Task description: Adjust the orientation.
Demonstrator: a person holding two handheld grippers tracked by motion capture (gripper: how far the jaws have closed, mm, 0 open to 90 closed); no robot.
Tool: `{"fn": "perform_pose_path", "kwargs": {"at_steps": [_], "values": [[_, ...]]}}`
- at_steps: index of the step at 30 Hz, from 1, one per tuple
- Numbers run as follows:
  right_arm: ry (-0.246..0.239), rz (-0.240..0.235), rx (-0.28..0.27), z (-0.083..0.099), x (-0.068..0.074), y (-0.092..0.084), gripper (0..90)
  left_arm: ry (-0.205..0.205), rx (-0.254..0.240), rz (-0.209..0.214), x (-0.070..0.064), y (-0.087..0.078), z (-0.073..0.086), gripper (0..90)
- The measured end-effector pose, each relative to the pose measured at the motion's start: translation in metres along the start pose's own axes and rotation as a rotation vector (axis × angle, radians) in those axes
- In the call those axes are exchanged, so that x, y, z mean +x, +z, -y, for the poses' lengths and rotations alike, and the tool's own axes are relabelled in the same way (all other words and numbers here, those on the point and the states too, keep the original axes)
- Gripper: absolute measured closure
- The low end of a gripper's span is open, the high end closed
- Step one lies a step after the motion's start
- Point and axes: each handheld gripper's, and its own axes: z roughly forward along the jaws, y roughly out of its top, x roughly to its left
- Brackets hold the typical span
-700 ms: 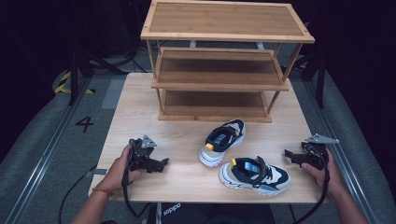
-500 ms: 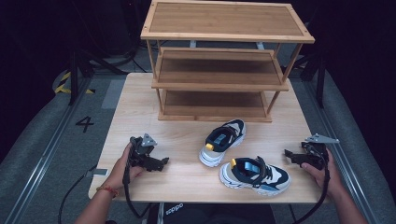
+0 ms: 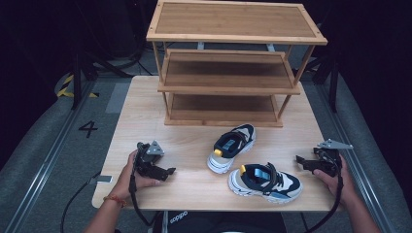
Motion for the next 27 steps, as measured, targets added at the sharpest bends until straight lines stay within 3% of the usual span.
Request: {"fn": "perform_pose_path", "kwargs": {"at_steps": [3, 10, 15, 20, 27], "values": [[-0.001, 0.000, -0.001, 0.000, 0.000, 0.000, 13.9, 0.044, 0.009, 0.014, -0.005, 0.000, -0.004, 16.2], [-0.001, 0.000, -0.001, 0.000, 0.000, 0.000, 13.9, 0.069, -0.045, 0.045, -0.013, -0.010, -0.012, 19.0], [-0.001, 0.000, -0.001, 0.000, 0.000, 0.000, 14.0, 0.146, -0.088, 0.079, -0.027, -0.022, -0.031, 19.8], [-0.001, -0.005, 0.000, 0.000, 0.000, 0.000, 14.0, 0.185, -0.104, 0.093, -0.035, -0.023, -0.045, 19.6], [-0.001, -0.006, 0.001, 0.001, 0.000, -0.001, 14.0, 0.280, -0.119, 0.121, -0.046, -0.021, -0.072, 19.4]]}}
